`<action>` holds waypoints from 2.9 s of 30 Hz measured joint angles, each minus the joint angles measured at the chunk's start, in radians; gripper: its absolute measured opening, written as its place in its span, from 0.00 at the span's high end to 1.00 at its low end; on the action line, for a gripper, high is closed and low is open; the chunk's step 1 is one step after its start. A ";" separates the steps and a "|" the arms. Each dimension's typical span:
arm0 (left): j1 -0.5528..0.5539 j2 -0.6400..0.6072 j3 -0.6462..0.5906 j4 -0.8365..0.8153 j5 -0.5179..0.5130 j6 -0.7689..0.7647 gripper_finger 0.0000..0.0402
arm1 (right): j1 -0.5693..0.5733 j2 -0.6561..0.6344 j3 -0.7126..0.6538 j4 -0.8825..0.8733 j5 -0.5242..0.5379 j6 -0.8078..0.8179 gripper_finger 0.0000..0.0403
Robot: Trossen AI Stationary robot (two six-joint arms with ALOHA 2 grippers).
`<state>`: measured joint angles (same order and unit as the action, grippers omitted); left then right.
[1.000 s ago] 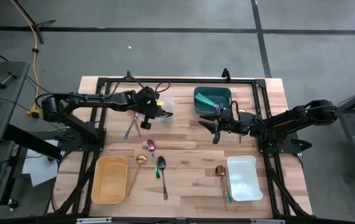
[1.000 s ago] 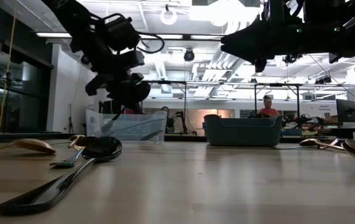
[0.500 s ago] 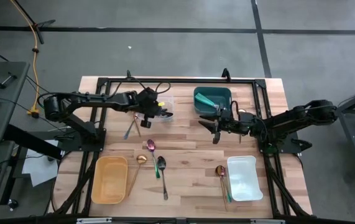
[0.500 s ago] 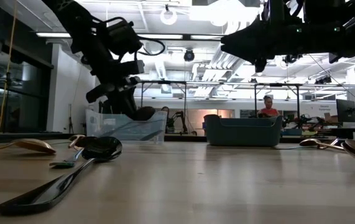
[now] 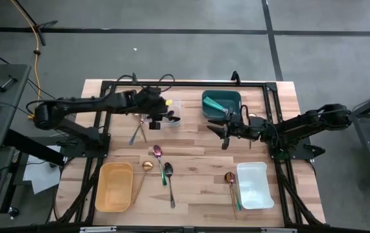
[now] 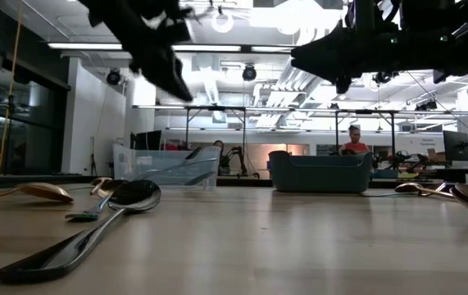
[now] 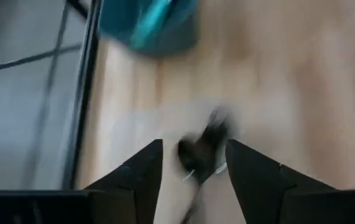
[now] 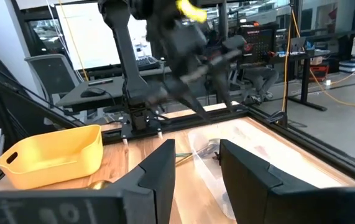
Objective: Sort silverware by color (type)
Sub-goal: Put the black spoon into the transparent bin
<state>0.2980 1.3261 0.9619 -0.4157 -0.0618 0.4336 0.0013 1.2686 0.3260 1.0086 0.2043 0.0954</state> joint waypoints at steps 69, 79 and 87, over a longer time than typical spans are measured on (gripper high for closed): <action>-0.404 0.414 -0.125 0.222 0.376 -0.585 0.64 | -0.014 0.000 0.006 -0.006 -0.031 0.010 0.70; -0.403 0.393 -0.111 0.205 0.467 -0.677 0.96 | -0.014 0.000 0.006 -0.007 -0.031 0.010 0.70; -0.400 0.145 -0.058 0.081 0.286 -0.620 1.00 | -0.014 0.000 0.006 -0.006 -0.031 0.009 0.70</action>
<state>-0.1020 1.4714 0.9039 -0.3348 0.2244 -0.1863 -0.0128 1.2686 0.3321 1.0022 0.1734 0.1048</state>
